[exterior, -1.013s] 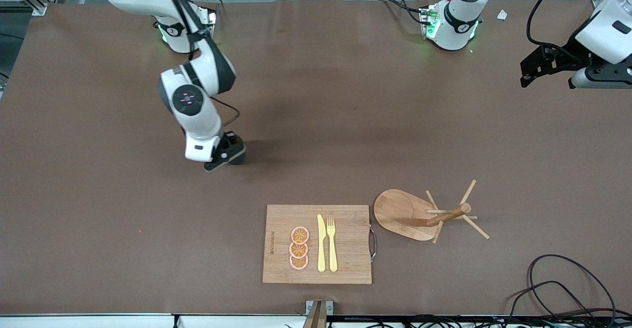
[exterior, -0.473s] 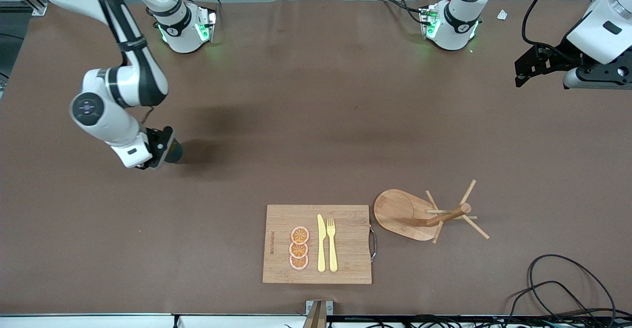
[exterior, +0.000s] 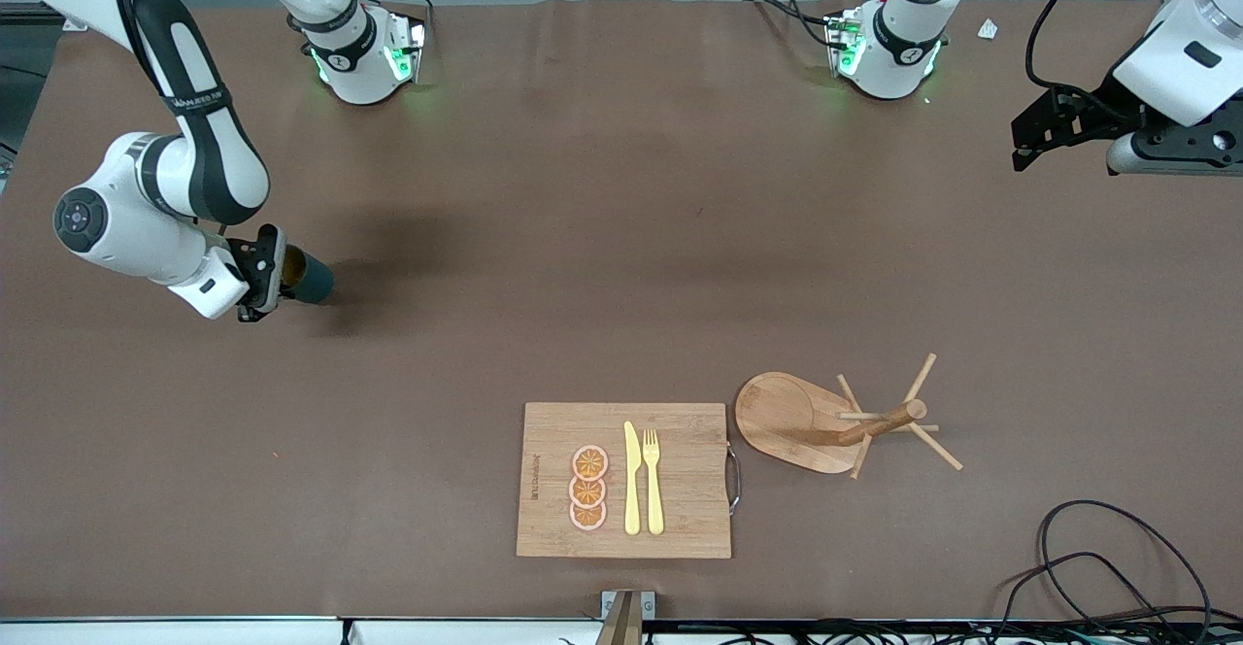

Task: Transfer cup from left to right arm and place
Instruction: 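Carry the teal mug with the right gripper away from the cutting board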

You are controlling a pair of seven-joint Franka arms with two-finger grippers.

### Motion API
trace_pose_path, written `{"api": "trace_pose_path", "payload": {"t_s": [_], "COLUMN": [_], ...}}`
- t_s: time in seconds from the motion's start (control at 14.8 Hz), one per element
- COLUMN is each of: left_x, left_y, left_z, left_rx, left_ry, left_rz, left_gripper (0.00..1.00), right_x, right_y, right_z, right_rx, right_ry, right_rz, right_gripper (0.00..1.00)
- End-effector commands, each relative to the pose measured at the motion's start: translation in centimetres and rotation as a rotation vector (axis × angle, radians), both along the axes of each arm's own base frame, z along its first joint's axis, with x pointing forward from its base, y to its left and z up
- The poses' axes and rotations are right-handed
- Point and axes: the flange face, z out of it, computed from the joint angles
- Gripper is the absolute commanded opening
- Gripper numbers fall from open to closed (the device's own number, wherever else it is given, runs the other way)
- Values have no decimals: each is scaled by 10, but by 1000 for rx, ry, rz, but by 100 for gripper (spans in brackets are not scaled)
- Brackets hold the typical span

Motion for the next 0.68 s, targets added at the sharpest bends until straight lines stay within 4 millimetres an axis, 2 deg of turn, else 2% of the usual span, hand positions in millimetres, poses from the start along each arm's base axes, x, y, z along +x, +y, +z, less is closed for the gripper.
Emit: {"api": "trace_pose_path", "payload": {"t_s": [0.0, 0.47, 0.61], "left_x": [-1, 0, 0], "left_y": [-2, 0, 2], "left_z": [5, 5, 6], "left_rx": [-2, -2, -3], "left_ry": [-12, -12, -15], "left_rz": [-19, -16, -15], "left_gripper": [100, 100, 100], "right_x": [-12, -18, -18], "right_y": [-6, -43, -47], "right_z": [2, 3, 4], "right_rx": [22, 1, -9], "right_ry": [-9, 6, 6], "right_rz": [-15, -253, -299], "right_gripper": [0, 0, 0]}}
